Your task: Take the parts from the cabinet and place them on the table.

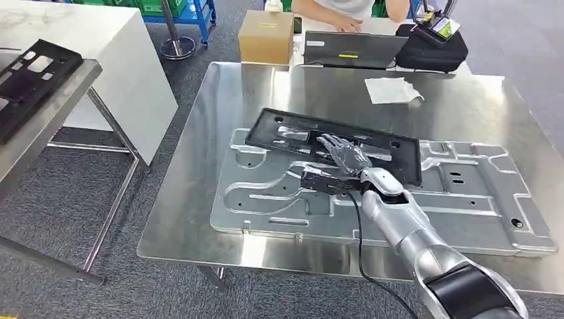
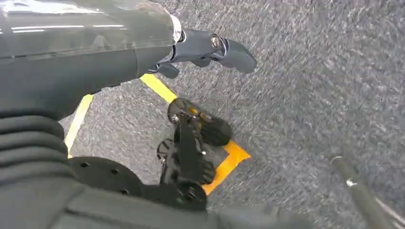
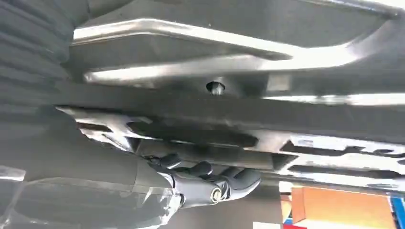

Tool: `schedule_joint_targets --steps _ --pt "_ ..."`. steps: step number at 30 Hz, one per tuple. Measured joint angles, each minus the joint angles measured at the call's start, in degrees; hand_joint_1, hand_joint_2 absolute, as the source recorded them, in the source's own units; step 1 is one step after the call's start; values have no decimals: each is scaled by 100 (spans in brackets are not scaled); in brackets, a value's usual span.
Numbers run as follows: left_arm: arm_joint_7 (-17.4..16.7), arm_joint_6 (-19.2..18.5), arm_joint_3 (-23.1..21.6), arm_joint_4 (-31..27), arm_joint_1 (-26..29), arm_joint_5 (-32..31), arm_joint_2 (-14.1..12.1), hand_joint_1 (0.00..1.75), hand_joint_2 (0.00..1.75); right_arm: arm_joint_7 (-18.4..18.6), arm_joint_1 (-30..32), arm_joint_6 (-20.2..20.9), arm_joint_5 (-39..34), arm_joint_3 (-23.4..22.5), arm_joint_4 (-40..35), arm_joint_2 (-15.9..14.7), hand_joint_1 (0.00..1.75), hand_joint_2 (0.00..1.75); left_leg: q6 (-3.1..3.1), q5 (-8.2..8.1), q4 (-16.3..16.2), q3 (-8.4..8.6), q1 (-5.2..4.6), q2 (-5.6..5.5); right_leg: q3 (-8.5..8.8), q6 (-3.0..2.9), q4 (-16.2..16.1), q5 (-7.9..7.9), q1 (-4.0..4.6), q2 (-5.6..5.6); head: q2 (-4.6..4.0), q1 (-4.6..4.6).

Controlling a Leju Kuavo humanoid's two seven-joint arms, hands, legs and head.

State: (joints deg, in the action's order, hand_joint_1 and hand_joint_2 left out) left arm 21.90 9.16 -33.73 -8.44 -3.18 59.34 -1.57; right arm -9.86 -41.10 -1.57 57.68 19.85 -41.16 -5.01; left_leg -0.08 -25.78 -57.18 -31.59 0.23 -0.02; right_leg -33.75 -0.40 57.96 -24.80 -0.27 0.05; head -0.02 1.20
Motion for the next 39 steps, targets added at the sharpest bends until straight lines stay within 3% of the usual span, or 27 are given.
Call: schedule_joint_targets --steps 3,4,5,8,10,12,14,15,16,17,19,21,23,24,25,26,27,28,30,31,32,35,36,37,39 --pt "15 11 0 0 -1 59 0 0 0 -66 42 -118 -57 -52 -114 0 0 175 46 23 3 -32 -27 1 -7 82 -48 38 -30 -1 0 0" --pt "20 17 0 0 -3 74 7 0 0 -107 91 -166 -109 -72 -199 0 0 175 104 71 95 8 46 14 -16 121 -36 8 2 2 0 0" --pt "24 20 0 0 -7 89 13 0 0 -135 170 -238 -153 -111 -323 -17 0 175 138 101 138 27 49 38 -60 137 94 -112 -13 2 0 -4" --pt "24 24 0 0 -10 120 17 0 0 -227 356 -345 -324 -164 -647 -22 0 175 168 103 142 6 53 44 -667 191 1340 -725 -65 5 0 0" --pt "24 24 0 0 -9 127 17 0 0 -258 451 -380 -408 -199 -779 -28 0 175 162 98 140 5 55 40 -848 217 1681 -799 -84 4 0 -2" --pt "24 26 0 0 3 138 22 0 0 -328 614 -431 -550 -282 -1054 -39 0 175 132 68 119 15 79 23 -853 264 1589 -581 -141 0 0 -2" --pt "24 26 -7 0 4 138 31 0 0 -424 772 -590 -739 -376 -1538 -39 0 175 38 -27 17 28 149 15 -399 338 558 36 -212 -13 0 -2" --pt "24 26 -15 2 3 140 28 0 0 -463 874 -688 -847 -441 -1849 -39 0 175 -30 -91 -44 6 140 11 -259 395 212 95 -236 -24 0 -2" --pt "26 33 -26 4 2 149 0 0 0 -501 943 -767 -936 -488 -2051 -35 0 175 -87 -128 -127 -30 119 3 -222 372 175 11 -175 2 0 -7" --pt "35 39 -44 4 -1 153 2 0 0 -544 1074 -822 -1092 -555 -2413 -35 0 175 -113 -131 -140 -45 102 -12 -249 261 216 -26 -191 2 0 11" --pt "35 39 -77 4 3 151 9 0 0 -632 1357 -929 -1382 -673 -2963 -37 0 175 -150 -139 -103 -19 126 -8 -267 180 242 -66 -152 5 0 15" --pt "35 41 -118 4 -1 151 20 0 0 -719 1500 -1006 -1633 -798 -3472 -39 0 175 -198 -249 -194 -34 146 1 -220 75 210 -70 -167 3 0 17" --pt "37 44 -136 4 -5 151 17 0 0 -907 1658 -1121 -2040 -958 -3937 -46 0 175 -197 -632 -909 -349 136 8 -193 26 205 -91 -149 1 0 17" --pt "37 46 -136 4 -5 153 17 0 0 -973 1767 -1156 -2198 -1014 -4086 -46 0 175 -198 -848 -1421 -603 125 8 -188 6 205 -100 -127 1 0 20" --pt "37 37 -140 4 0 177 17 0 0 -1098 1911 -1217 -2549 -1112 -4333 -48 0 175 -183 -985 -1850 -826 119 8 -182 -11 211 -97 -97 -4 0 20" --pt "37 17 -140 4 13 188 20 0 0 -1205 2048 -1250 -2808 -1189 -4501 -57 0 175 -158 -992 -2025 -927 109 8 -176 -25 216 -92 -68 -12 0 17" --pt "39 6 -140 4 19 197 20 0 0 -1294 2168 -1312 -3043 -1268 -4656 -59 0 175 -109 -862 -1907 -889 90 8 -166 -29 218 -95 -39 -4 0 20" --pt "48 4 -140 4 18 208 22 0 0 -1366 2267 -1371 -3222 -1338 -4807 -59 0 175 -41 -634 -1566 -742 54 3 -159 -33 217 -97 -10 12 0 20" --pt "70 4 -140 4 17 258 13 0 0 -1449 2480 -1440 -3594 -1445 -5115 -59 0 175 193 -97 -513 -252 -57 -26 -135 -39 206 -101 22 37 0 17" --pt "70 18 -140 11 23 282 -27 0 0 -1482 2591 -1478 -3731 -1484 -5226 -59 0 175 310 -138 -304 -133 -92 -30 -142 -34 206 -99 45 35 0 15" --pt "77 17 -140 11 9 291 -4 0 0 -1493 2681 -1506 -3786 -1513 -5303 -59 0 175 266 -74 -222 -120 -102 -33 -159 -14 214 -86 12 34 0 15" --pt "74 22 -140 11 2 299 -4 0 0 -1537 2872 -1515 -3851 -1587 -5510 -68 0 175 270 -4 -119 -108 -136 -29 -158 102 164 -1 -24 43 0 17" --pt "74 24 -140 11 -1 308 13 0 0 -1543 2912 -1521 -3926 -1593 -5569 -72 0 175 231 84 3 -79 -57 19 -165 127 199 -71 -18 38 0 17" --pt "74 24 -140 11 -10 315 20 0 0 -1543 2938 -1528 -4001 -1630 -5604 -83 0 175 250 138 57 -95 -64 25 -210 156 325 -292 -8 27 0 13" --pt "74 28 -138 11 -9 365 28 0 0 -1547 3025 -1541 -4208 -1698 -5635 -105 0 175 258 220 52 -201 -58 26 -435 204 1036 -853 -32 27 0 15"
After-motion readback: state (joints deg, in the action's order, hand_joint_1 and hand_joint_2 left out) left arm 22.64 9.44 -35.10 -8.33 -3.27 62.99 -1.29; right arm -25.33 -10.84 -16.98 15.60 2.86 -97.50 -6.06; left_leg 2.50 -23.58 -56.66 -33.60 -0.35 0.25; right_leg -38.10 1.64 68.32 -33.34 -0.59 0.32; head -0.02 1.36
